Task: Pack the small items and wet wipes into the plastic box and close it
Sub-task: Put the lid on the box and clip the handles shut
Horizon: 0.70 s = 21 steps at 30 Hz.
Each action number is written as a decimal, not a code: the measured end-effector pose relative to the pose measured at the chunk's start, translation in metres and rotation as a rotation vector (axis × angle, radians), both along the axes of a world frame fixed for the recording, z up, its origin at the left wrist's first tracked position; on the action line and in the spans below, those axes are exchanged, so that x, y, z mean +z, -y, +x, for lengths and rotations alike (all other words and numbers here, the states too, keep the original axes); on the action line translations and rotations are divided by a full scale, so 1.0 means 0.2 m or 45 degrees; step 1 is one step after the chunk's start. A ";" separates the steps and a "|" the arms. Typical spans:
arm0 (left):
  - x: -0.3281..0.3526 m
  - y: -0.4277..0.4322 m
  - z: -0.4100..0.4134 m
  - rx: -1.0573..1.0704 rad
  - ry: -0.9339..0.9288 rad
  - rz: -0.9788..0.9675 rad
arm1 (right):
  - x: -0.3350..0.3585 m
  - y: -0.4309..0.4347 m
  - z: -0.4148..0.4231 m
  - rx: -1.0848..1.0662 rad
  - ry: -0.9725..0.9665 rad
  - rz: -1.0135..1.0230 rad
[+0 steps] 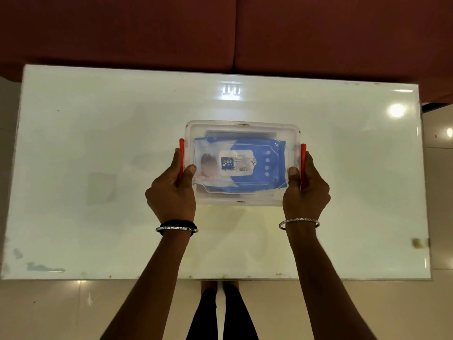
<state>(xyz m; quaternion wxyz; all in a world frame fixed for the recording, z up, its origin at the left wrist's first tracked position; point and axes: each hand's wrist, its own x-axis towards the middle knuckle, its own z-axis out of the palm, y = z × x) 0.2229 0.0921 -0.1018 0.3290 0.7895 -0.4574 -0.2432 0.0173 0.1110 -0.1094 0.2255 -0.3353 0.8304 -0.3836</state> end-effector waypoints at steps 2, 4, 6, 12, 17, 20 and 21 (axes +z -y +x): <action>0.00 0.00 0.00 -0.013 0.013 0.006 | 0.01 0.00 0.00 0.023 0.001 0.027; 0.01 -0.01 0.00 -0.015 0.001 0.029 | 0.02 0.00 -0.01 0.065 0.005 0.056; 0.02 -0.01 0.00 -0.029 0.005 0.069 | 0.04 0.02 -0.03 0.098 0.033 0.089; 0.13 -0.01 -0.03 -0.187 0.280 0.094 | 0.11 0.03 0.00 0.066 -0.031 0.362; 0.22 0.05 -0.08 -0.666 0.404 0.316 | 0.29 0.06 0.15 0.481 -0.302 0.426; 0.32 0.14 -0.10 -0.830 0.447 0.525 | 0.42 0.14 0.20 0.770 -0.436 0.564; 0.35 0.17 -0.11 -0.871 0.473 0.571 | 0.47 0.18 0.21 0.826 -0.459 0.621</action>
